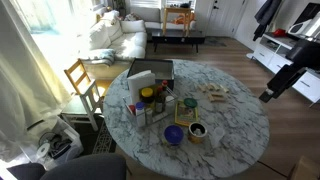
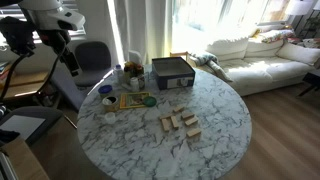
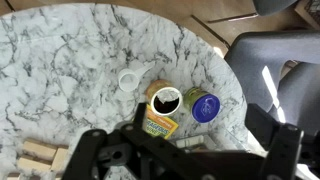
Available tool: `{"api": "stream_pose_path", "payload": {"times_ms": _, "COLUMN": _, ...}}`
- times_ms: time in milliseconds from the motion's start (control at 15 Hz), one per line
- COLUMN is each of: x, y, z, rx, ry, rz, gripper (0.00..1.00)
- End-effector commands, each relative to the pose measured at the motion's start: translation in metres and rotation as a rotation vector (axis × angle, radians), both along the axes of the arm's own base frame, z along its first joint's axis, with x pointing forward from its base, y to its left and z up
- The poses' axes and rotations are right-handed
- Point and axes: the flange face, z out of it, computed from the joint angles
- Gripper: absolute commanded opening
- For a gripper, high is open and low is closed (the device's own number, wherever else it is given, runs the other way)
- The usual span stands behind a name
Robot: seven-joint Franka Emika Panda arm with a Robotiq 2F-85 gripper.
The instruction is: Pick up the yellow can with a blue lid and put it on the yellow can without the lid and then pick up the measuring cup and put it on top of the stacked yellow cans
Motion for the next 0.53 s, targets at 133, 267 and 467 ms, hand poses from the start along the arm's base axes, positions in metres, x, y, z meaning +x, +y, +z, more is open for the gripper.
{"api": "stream_pose_path", "payload": {"times_ms": 133, "x": 0.000, "y": 0.000, "z": 0.000, "rx": 0.000, "ry": 0.002, "rz": 0.000, "gripper": 1.00}}
{"api": "stream_pose_path", "payload": {"times_ms": 267, "x": 0.006, "y": 0.011, "z": -0.006, "rx": -0.015, "ry": 0.013, "rz": -0.005, "gripper": 1.00}}
{"api": "stream_pose_path", "payload": {"times_ms": 467, "x": 0.023, "y": 0.056, "z": -0.024, "rx": -0.060, "ry": 0.004, "rz": 0.047, "gripper": 1.00}}
